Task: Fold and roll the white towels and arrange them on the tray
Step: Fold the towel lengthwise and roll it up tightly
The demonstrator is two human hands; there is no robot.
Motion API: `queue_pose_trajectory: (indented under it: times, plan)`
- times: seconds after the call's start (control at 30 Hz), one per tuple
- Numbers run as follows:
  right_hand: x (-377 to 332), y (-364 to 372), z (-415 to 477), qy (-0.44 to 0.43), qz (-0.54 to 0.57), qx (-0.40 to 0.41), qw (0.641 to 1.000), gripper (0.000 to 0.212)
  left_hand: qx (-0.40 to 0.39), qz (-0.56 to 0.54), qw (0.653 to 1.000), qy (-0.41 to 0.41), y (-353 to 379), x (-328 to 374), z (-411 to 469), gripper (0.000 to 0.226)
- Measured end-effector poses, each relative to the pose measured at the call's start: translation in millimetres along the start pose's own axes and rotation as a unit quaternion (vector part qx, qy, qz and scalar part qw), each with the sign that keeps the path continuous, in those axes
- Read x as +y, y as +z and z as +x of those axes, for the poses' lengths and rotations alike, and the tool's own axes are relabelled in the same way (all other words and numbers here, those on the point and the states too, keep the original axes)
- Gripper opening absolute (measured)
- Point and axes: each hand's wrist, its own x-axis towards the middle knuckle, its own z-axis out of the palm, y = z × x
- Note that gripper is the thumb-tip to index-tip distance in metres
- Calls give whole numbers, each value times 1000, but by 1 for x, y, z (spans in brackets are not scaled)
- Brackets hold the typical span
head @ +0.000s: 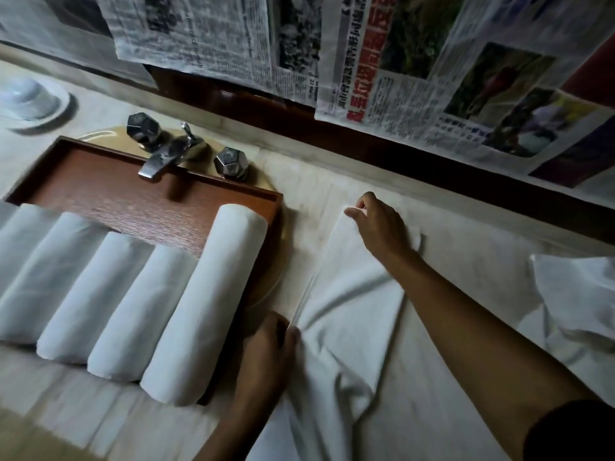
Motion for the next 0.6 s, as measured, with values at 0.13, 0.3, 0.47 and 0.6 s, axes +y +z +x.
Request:
queue_pose_trajectory:
  times: [0.13,0.3,0.47,0.6]
  plan:
    - [6,11,-6,15,-40,78,996,39,0,16,1000,12,4,-2,1,21]
    - [11,-12,-3,60,-47,46,996,34,13,25,999,19,6,-3,2,22]
    - [48,-56,-30,195,-127,-37,972,36,19,33,999,19,5,-4,-2,21]
    - [62,-70,-28,206,35,-53,976,30,9,48,998,28,7,-3,-3,23]
